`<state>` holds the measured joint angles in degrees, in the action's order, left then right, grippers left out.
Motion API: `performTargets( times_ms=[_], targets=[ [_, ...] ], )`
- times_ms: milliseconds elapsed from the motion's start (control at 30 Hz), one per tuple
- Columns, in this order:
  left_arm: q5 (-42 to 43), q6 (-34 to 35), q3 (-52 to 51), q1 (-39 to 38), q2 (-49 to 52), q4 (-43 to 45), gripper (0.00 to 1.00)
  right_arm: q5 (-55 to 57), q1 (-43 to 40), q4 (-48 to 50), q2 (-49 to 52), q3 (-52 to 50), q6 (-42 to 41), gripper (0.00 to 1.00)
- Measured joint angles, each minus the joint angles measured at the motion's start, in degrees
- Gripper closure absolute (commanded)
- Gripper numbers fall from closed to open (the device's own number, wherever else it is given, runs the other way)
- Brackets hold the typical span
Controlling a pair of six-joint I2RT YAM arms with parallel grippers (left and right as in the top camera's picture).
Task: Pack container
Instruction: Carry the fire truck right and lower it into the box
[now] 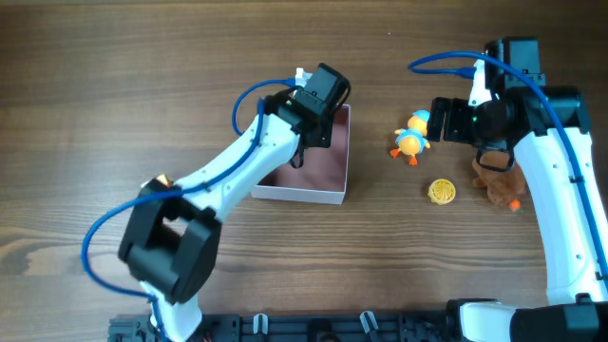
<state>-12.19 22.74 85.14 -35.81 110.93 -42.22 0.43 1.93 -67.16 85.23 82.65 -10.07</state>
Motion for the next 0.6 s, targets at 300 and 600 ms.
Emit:
performTargets(
  times_ms=[300, 600],
  targets=[
    [0.0, -0.6, 0.0, 2.4, 5.8, 5.4, 0.96, 0.0, 0.0, -0.2, 0.0, 0.0, 0.0, 0.00],
    [0.0, -0.6, 0.0, 2.8, 5.8, 6.7, 0.96, 0.0, 0.0, -0.2, 0.0, 0.0, 0.0, 0.00]
  ],
)
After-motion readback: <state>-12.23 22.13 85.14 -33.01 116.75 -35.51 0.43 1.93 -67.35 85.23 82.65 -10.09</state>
